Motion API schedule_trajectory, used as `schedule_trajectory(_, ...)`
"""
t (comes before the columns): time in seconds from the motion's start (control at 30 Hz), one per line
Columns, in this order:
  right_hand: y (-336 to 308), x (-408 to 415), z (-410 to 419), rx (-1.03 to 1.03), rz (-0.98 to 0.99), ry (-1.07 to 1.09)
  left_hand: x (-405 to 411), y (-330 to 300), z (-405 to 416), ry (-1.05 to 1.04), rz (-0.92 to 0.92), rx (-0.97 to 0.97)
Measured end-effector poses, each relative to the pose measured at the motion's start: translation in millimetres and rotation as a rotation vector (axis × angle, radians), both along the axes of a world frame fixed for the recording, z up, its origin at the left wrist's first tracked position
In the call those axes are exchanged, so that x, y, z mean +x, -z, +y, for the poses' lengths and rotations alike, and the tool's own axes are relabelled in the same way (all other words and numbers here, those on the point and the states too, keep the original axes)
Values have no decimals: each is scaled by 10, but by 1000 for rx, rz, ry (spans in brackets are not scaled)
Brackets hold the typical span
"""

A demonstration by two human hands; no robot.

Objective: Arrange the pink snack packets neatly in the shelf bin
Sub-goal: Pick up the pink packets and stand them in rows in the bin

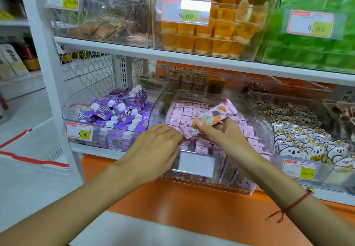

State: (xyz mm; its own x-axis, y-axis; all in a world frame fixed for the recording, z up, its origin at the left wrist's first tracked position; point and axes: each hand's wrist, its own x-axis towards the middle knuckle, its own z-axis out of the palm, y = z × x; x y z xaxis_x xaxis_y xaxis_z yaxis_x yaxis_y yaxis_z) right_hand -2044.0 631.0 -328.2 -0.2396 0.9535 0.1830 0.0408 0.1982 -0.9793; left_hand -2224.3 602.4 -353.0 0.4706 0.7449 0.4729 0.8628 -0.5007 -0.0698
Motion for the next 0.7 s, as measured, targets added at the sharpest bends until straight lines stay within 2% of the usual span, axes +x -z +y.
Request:
schedule_trajectory(0.1, 93, 12, 23, 196, -308, 63, -12, 2, -10, -27, 20, -30)
schedule_trajectory(0.2, 71, 178, 38, 256, -573, 26, -10, 9, -15, -25, 31, -24)
schedule_trajectory(0.37, -40, 218, 105, 340, -822, -31, -10, 7, -8, -35, 37, 7)
schedule_trajectory(0.5, -38, 86, 149, 473, -1086, 62, -10, 23, 4, -38, -33, -6)
schedule_trajectory(0.57, -2, 111, 163, 486, -1128, 63, -28, 56, 8, -48, -175, -71)
schedule_trajectory(0.63, 83, 179, 149, 458, -1020, 9, -25, 74, 4, -28, -302, -120)
schedule_trajectory(0.7, 152, 245, 89, 486, -929, 20, 18, 83, -3, 27, -345, -140)
